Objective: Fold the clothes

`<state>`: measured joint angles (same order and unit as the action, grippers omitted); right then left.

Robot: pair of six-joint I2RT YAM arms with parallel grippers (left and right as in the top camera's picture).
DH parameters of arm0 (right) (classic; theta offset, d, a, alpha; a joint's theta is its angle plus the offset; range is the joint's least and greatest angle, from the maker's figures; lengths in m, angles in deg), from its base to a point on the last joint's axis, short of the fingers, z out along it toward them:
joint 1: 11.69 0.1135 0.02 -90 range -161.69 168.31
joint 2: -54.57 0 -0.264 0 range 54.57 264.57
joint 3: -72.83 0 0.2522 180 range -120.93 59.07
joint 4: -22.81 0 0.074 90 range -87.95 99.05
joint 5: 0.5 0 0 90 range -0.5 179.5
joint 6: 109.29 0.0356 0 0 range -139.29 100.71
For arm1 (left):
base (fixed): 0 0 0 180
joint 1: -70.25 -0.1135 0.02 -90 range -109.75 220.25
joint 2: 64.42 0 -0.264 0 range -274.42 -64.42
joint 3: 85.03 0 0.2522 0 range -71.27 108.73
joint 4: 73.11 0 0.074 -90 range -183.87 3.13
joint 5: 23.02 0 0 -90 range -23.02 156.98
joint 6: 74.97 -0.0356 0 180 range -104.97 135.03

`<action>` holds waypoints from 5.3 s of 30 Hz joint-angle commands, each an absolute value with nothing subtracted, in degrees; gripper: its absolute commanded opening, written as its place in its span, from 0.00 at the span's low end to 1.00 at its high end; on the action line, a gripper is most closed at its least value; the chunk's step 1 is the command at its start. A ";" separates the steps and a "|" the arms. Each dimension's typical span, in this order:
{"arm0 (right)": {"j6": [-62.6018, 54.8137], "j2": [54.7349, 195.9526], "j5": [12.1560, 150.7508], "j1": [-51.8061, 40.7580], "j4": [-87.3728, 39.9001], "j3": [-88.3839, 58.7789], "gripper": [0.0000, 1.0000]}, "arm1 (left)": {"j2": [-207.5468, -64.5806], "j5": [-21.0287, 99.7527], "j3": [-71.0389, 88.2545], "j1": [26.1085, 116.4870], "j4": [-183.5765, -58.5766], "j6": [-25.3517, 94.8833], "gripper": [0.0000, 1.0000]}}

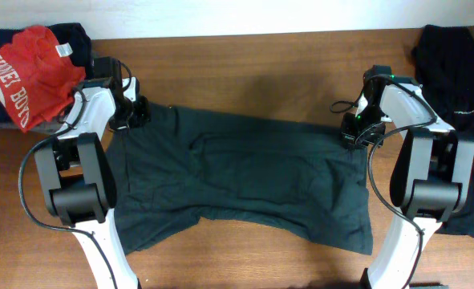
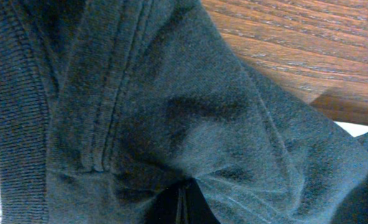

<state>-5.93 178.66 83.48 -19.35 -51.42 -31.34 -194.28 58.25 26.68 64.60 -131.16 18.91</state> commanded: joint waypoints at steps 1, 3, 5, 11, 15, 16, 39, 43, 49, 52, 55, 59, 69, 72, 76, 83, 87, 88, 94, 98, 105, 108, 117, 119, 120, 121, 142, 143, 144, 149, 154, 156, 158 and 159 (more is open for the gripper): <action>-4.83 178.69 89.35 -19.68 -52.03 -30.94 0.04 | -198.24 65.74 25.48 62.06 -131.27 17.99 0.01; -4.83 178.69 89.35 -19.68 -52.66 -31.75 0.04 | -198.24 65.94 25.55 61.76 -131.27 17.99 0.01; -4.83 178.66 89.38 -19.68 -54.28 -33.79 0.04 | -198.24 65.94 25.85 61.08 -131.58 17.99 0.01; -4.86 178.58 89.60 -19.68 -57.98 -38.18 0.04 | -198.24 65.92 28.24 59.33 -133.92 18.01 0.01; -4.86 178.58 89.51 -19.68 -59.33 -40.19 0.04 | -198.21 65.90 32.28 59.11 -137.13 17.99 0.02; -4.86 178.58 89.16 -19.65 -59.96 -40.76 0.04 | -198.21 65.92 33.81 59.22 -138.31 17.99 0.04; -8.35 178.12 79.80 -19.57 -78.04 -58.48 0.99 | -198.21 58.60 74.97 66.98 -166.75 17.99 0.99; -8.70 176.81 79.41 -19.30 -84.27 -63.12 0.99 | -198.13 56.02 79.03 67.66 -172.47 17.99 0.99; -10.71 172.30 81.49 -17.95 -88.27 -63.86 0.99 | -196.77 56.00 82.92 67.59 -178.53 18.06 0.99; -10.43 170.23 81.57 -17.16 -88.31 -63.84 0.99 | -194.98 56.04 83.42 67.59 -179.77 18.23 0.99; -10.25 167.47 81.57 -15.35 -88.31 -63.84 0.99 | -192.42 58.57 83.42 67.59 -182.96 18.19 0.98; -10.25 164.68 82.10 -12.70 -88.31 -63.82 0.99 | -189.21 60.45 83.07 67.59 -183.58 19.48 0.98; -8.42 158.82 86.84 -7.20 -88.29 -58.07 0.99 | -176.01 62.42 75.95 67.48 -183.58 24.92 0.95; -6.54 156.76 89.18 -7.33 -88.29 -56.41 0.99 | -168.97 69.04 68.61 67.48 -183.58 29.95 0.95; -6.04 155.12 89.33 -7.20 -88.27 -56.25 0.99 | -160.40 72.93 56.71 67.48 -183.53 35.63 0.98; -5.05 154.99 89.35 -7.20 -88.25 -56.19 0.99 | -151.46 72.85 35.84 67.48 -182.13 41.09 0.99; -5.07 155.01 89.38 -7.20 -88.27 -56.19 0.99 | -147.96 71.71 22.38 67.48 -178.27 42.43 0.99; -5.07 155.01 89.38 -7.20 -88.27 -56.19 0.99 | -147.20 70.99 19.10 67.48 -177.13 42.40 0.98; -5.07 155.01 89.35 -7.20 -88.29 -56.19 0.99 | -145.04 69.35 2.12 67.46 -171.03 43.50 0.98; -5.07 155.01 89.33 -7.20 -88.29 -56.19 0.99 | -145.04 71.01 -4.64 67.42 -168.28 46.34 0.98; -5.07 155.01 89.33 -7.20 -88.29 -56.19 0.99 | -144.97 71.54 -8.09 65.30 -170.29 47.56 0.97; -5.05 155.01 89.33 -7.20 -88.27 -56.19 0.99 | -144.73 71.30 -10.76 65.30 -170.24 47.58 0.96; -5.07 155.06 89.33 -7.20 -88.25 -56.19 0.99 | -144.73 71.10 -14.04 59.99 -166.44 54.51 0.99; -5.07 155.06 89.33 -7.20 -88.14 -56.19 0.99 | -144.73 71.10 -14.04 57.50 -165.68 54.47 0.99; -5.07 155.06 89.33 -7.20 -88.07 -56.19 0.99 | -144.73 71.10 -14.06 56.23 -165.00 54.47 0.99; -5.05 155.08 89.33 -7.20 -88.01 -56.19 0.99 | -144.73 71.10 -14.10 54.94 -164.15 54.43 0.99; -5.07 155.21 89.33 -7.20 -87.61 -56.19 0.99 | -144.75 66.16 -28.42 52.01 -146.83 48.39 0.96; -5.05 155.21 89.33 -7.20 -87.61 -56.19 0.99 | -144.75 66.31 -28.86 52.03 -146.14 48.39 0.94; -5.05 155.21 89.33 -7.20 -87.64 -56.19 0.99 | -144.75 66.31 -29.31 52.01 -145.44 48.37 0.94; -5.05 155.21 88.85 -7.20 -88.09 -56.19 0.99 | -144.75 67.78 -30.25 52.01 -144.10 48.33 0.94; -5.05 155.21 88.68 -7.20 -88.09 -56.19 0.99 | -144.73 68.43 -30.25 52.01 -145.00 46.19 0.94; -5.05 155.21 88.68 -7.20 -88.03 -56.19 0.99 | -144.73 68.24 -30.14 52.01 -145.55 46.19 0.93; -5.05 155.21 88.66 -7.20 -87.96 -56.19 0.99 | -144.73 68.26 -29.58 52.01 -147.18 46.21 0.94; -5.05 155.21 88.66 -7.20 -87.85 -56.19 0.99 | -144.73 68.26 -28.99 52.01 -148.47 46.23 0.93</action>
